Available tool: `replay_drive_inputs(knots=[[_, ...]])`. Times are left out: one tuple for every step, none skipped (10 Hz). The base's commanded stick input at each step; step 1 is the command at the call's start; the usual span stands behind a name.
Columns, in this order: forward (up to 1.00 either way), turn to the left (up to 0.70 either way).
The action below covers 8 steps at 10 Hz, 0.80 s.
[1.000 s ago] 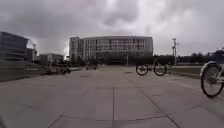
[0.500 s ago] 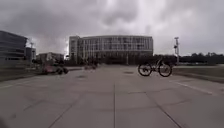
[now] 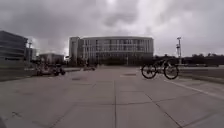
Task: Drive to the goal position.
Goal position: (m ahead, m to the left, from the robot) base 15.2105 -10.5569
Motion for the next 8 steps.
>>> replay_drive_inputs(knots=[[1.0, -0.03], [1.0, -0.03], [1.0, -0.02], [1.0, -0.02], [1.0, -0.02], [1.0, -0.02], [1.0, -0.03], [1.0, -0.03]])
